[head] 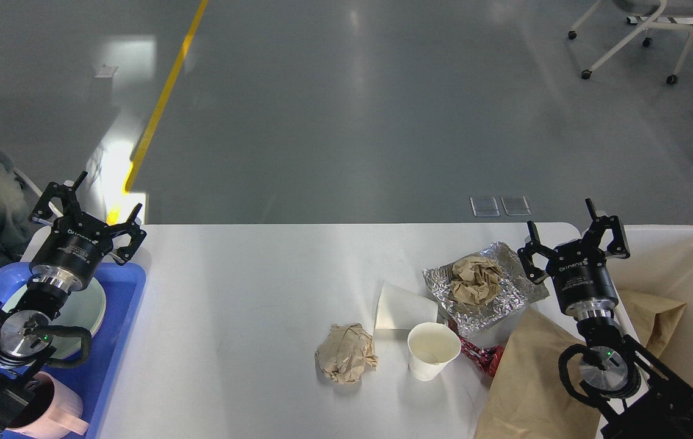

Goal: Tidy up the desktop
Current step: 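Move the left gripper up to hover above the blue tray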

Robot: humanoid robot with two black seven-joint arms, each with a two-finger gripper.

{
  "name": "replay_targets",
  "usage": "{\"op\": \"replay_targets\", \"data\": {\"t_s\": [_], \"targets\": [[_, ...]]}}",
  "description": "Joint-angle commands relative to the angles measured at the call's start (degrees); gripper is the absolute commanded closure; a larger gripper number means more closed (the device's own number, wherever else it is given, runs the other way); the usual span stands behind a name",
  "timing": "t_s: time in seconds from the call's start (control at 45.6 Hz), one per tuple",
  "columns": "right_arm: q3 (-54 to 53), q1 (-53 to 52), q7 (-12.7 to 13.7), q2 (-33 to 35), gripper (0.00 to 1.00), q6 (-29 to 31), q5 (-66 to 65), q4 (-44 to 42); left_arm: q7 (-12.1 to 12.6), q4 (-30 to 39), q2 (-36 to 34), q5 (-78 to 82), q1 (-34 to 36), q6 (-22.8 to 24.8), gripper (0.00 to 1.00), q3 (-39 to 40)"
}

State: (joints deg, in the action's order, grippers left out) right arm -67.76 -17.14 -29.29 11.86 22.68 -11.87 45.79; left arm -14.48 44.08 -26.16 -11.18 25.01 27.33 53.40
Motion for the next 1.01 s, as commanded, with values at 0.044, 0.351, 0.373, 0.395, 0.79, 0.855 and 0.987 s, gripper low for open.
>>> {"op": "replay_targets", "data": {"t_s": [0.044,0.351,0.373,0.395,0.79,0.855,0.987], "targets": [[0.0,0.0,0.0,0.0,0.00,0.0,0.0,0.0,-0.2,3.7,3.6,5.9,-6.4,0.2,0.04,9.3],[0.0,0.1,0.0,0.0,0.00,0.0,0.0,0.0,0.8,4.6,10.8,17.2,-10.2,-0.3,0.04,22.5],[0.0,0.0,-0.1,0.0,0.00,0.0,0.0,0.0,0.9,4.6,10.8,17.2,-9.9,-0.5,0.04,22.4],[0.0,0.0,0.0,0.0,0.00,0.0,0.0,0.0,0.9,4.4,10.8,17.2,-9.5,-0.6,0.04,22.4],[0.0,0.0,0.0,0.0,0.00,0.0,0.0,0.0,0.7,3.8,11.1,17.2,-8.1,-0.5,0.04,22.4],[0.0,0.1,-0.1,0.0,0.00,0.0,0.0,0.0,1.0,3.7,11.0,17.2,-7.1,-1.5,0.04,22.4],[0.0,0.0,0.0,0.0,0.00,0.0,0.0,0.0,1.5,3.6,11.7,16.5,-6.6,-1.5,0.04,23.4]]}}
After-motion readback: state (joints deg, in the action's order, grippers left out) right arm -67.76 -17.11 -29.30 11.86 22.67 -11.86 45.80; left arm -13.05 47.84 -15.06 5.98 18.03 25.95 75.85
